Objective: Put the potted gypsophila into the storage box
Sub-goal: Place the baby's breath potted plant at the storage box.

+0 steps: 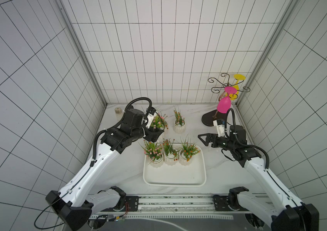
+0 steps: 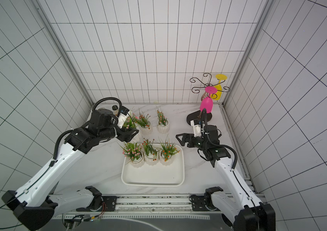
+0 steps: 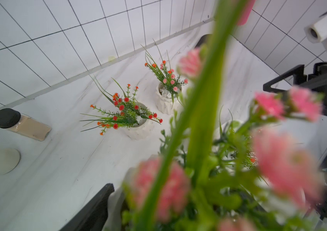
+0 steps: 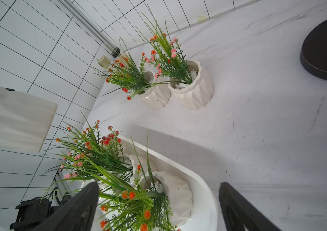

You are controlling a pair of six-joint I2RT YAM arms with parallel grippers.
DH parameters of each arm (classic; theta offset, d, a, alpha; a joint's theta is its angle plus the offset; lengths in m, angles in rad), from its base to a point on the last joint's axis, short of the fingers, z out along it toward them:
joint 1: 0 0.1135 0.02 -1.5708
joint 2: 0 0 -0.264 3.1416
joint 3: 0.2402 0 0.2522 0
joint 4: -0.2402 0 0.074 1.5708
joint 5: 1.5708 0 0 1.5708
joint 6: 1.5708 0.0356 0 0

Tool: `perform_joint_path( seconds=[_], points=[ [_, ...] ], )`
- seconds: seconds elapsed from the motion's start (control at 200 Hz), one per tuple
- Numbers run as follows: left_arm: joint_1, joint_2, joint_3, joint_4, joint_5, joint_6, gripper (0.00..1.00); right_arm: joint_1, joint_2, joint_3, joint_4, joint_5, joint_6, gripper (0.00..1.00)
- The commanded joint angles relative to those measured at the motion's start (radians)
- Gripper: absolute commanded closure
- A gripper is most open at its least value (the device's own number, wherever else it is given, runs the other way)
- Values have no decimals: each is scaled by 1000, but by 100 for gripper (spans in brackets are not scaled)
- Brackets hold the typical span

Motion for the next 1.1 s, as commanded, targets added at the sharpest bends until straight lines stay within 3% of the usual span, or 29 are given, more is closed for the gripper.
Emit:
perform_joint_path(
  seconds=[0.0,0.45,0.855,1.094],
  points=[
    [-41,-43,32,-22,22,49,55,-10,-14,64,-29,-47,-30,5],
    [-260,-121,-32,-53,32,117,58,-20,-51,67,-82,-96,-46,5],
    [-355,-162,-148,-21,59,221,61,-39,-111,88,-201,-157,-65,5],
    [-369,-191,-226,15,74,245,62,-44,-112,101,-327,-208,27,7]
  ],
)
